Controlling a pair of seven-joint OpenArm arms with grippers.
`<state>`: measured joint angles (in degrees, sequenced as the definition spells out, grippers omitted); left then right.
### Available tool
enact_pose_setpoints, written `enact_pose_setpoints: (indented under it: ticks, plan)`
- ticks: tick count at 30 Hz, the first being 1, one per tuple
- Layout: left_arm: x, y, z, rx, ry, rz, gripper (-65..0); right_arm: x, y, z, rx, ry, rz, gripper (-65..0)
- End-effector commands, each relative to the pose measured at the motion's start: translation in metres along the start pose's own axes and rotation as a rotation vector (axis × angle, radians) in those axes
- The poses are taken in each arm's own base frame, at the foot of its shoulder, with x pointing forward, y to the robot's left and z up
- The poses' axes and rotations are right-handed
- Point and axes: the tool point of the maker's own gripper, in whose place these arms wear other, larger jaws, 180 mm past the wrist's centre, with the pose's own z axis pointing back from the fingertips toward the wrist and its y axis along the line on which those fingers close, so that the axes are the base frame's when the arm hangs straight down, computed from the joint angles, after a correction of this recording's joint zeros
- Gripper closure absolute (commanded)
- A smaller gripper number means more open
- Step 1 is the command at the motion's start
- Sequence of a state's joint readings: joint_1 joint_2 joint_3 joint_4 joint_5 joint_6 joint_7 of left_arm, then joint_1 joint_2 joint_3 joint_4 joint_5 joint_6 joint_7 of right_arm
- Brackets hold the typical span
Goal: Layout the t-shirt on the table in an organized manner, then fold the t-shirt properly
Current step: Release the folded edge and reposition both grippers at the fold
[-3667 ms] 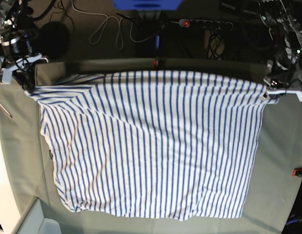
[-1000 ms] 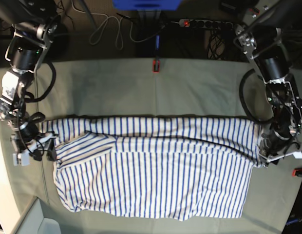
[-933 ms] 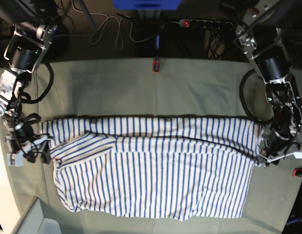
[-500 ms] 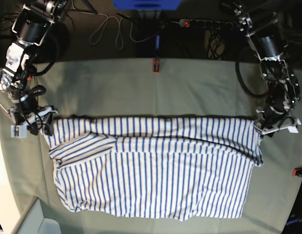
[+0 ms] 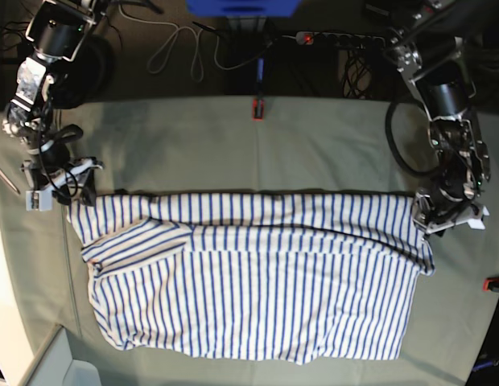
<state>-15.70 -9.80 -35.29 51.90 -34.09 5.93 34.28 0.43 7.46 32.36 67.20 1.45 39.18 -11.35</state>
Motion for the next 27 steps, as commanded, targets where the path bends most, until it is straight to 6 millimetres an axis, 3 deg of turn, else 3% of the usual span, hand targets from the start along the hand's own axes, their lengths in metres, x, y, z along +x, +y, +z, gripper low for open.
enact_pose_setpoints:
  ticks: [1,6,7,10,18,25,27]
  plan:
    - [0.013,-0.011,0.001,-0.02,-0.02,-0.001,-30.8,0.022,-0.003,0.0,0.007,-0.066,0.015,-35.5]
    - [0.008,-0.01,-0.001,-0.018,-0.009,0.004,-2.1,0.024,-0.002,-0.002,0.011,-0.068,0.016,-35.5]
    - [0.008,-0.01,-0.001,-0.018,-0.01,0.004,0.0,0.025,-0.002,-0.003,0.012,-0.068,0.016,-35.5]
    - [0.007,-0.008,-0.001,-0.014,-0.008,0.003,-1.6,0.034,-0.002,-0.014,0.018,-0.081,-0.006,-35.5]
    - [0.004,0.006,0.002,0.005,0.002,0.002,-0.1,0.03,-0.021,-0.031,0.013,-0.037,-0.054,-35.5]
    - [0.003,0.028,0.007,0.042,0.006,-0.009,-0.1,-0.002,-0.024,-0.024,0.011,0.032,-0.068,-34.3]
    - [0.008,0.027,0.011,0.035,-0.014,-0.021,-0.1,-0.01,-0.024,-0.021,0.009,0.048,-0.069,-27.9]
